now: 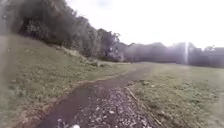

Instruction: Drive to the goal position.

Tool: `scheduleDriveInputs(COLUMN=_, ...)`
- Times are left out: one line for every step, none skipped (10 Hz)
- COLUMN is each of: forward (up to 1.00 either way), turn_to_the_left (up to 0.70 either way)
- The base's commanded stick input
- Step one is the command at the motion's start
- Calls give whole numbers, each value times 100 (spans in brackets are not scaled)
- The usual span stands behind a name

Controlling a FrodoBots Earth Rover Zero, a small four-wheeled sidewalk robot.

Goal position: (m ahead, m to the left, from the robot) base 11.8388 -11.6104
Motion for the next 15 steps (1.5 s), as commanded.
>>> scheduleDriveInputs(forward=85, turn_to_the_left=0)
scheduleDriveInputs(forward=85, turn_to_the_left=0)
scheduleDriveInputs(forward=85, turn_to_the_left=0)
scheduleDriveInputs(forward=85, turn_to_the_left=0)
scheduleDriveInputs(forward=85, turn_to_the_left=0)
scheduleDriveInputs(forward=85, turn_to_the_left=0)
scheduleDriveInputs(forward=85, turn_to_the_left=0)
scheduleDriveInputs(forward=85, turn_to_the_left=0)
scheduleDriveInputs(forward=85, turn_to_the_left=0)
scheduleDriveInputs(forward=85, turn_to_the_left=0)
scheduleDriveInputs(forward=85, turn_to_the_left=0)
scheduleDriveInputs(forward=85, turn_to_the_left=-3)
scheduleDriveInputs(forward=85, turn_to_the_left=-21)
scheduleDriveInputs(forward=85, turn_to_the_left=-30)
scheduleDriveInputs(forward=85, turn_to_the_left=-34)
